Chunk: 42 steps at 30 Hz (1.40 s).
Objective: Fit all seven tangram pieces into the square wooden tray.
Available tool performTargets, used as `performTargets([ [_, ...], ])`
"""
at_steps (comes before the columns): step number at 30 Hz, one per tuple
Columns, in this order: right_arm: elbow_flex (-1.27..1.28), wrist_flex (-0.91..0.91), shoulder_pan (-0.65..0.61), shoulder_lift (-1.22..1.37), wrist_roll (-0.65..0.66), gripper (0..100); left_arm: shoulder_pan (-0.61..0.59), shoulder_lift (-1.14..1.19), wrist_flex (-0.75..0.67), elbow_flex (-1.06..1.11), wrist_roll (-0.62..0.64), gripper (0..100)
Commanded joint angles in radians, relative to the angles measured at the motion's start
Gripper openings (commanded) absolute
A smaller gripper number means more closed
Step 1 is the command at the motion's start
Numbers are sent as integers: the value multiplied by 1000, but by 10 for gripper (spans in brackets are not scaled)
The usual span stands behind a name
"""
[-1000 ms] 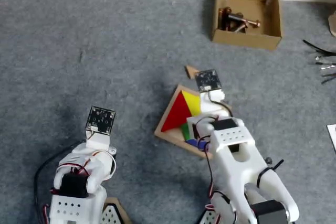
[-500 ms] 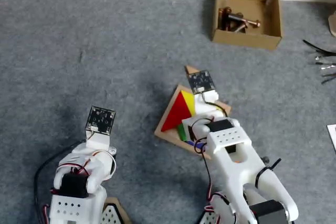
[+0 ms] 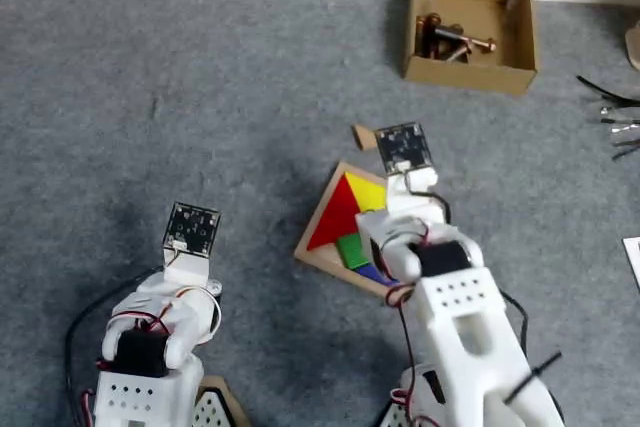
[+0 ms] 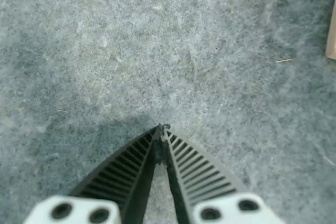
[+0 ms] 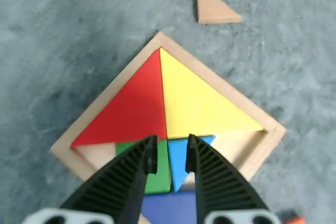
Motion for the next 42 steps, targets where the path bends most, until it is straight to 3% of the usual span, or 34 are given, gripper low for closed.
performTargets([
  [1, -18, 101, 70, -120, 8, 95, -15, -15, 3, 21, 3, 11],
  [8, -70, 251, 349, -208, 9, 101, -15, -15, 3, 21, 3, 11],
  [11, -71, 278, 406, -208, 9, 162, -15, -15, 3, 21, 3, 11],
  [16, -64, 280, 414, -208, 2, 221, -15, -15, 3, 21, 3, 11],
  [21, -59, 285, 414, -208, -132, 221, -15, -15, 3, 21, 3, 11],
  [28, -35, 366, 420, -208, -132, 221, -15, -15, 3, 21, 5, 11],
  [42, 84, 308, 420, -94, -46, 220, -15, -15, 3, 21, 6, 11],
])
